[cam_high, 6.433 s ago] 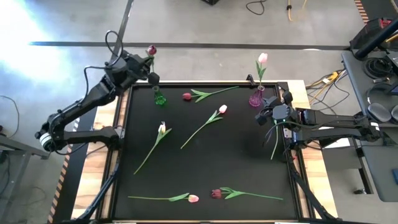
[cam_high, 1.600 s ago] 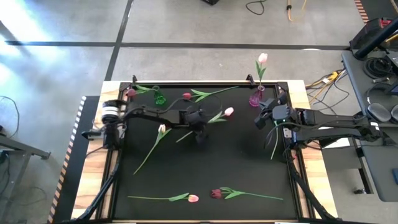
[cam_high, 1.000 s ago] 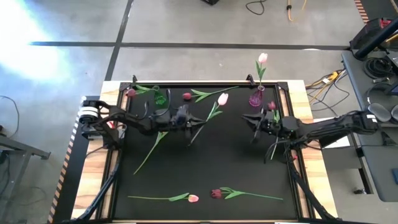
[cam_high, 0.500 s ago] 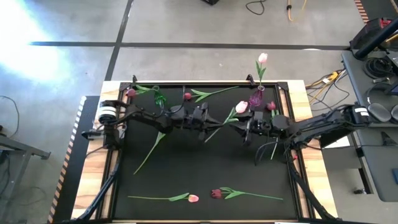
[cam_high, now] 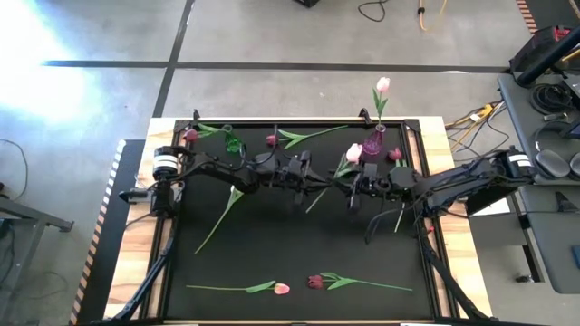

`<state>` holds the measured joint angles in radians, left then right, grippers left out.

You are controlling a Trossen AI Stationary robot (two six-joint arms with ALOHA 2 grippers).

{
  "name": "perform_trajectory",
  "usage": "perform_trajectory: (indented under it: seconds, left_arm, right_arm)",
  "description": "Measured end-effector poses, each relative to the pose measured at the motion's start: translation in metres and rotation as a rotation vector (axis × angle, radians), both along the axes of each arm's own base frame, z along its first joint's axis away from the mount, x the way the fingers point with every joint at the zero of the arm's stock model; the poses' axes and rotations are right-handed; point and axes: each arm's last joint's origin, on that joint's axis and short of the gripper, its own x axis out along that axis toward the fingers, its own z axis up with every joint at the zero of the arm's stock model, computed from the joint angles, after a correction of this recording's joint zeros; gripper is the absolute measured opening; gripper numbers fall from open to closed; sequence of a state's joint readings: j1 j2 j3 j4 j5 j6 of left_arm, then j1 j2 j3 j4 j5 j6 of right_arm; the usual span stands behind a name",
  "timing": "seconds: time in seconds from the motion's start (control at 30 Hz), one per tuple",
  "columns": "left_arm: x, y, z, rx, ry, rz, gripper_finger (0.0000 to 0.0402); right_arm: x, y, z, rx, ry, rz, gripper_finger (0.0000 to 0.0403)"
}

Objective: Sort flowers into vase by color
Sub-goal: Put the pink flower into the violet vase

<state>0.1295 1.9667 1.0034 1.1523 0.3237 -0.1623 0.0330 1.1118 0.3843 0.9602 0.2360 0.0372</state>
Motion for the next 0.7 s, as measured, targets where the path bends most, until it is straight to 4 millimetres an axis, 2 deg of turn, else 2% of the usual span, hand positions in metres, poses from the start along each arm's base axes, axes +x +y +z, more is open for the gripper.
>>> perform_trajectory:
  seconds: [0.17,0.43,0.7]
  left_arm:
    - [-0.001,0.002,0.002,0.000,-0.011,0.013,0.0001]
    - [-0.001,0.009,-0.007,0.010,0.067,0.022,0.0055]
    - [-0.006,0.015,-0.022,0.048,0.166,0.046,0.0116]
  right_arm:
    - [-0.003,0.000,0.004,-0.036,-0.008,0.000,0.0018]
    - [-0.016,-0.001,0.029,-0.119,0.007,-0.047,0.0014]
    - [-0.051,-0.011,0.062,-0.213,0.194,-0.353,0.0013]
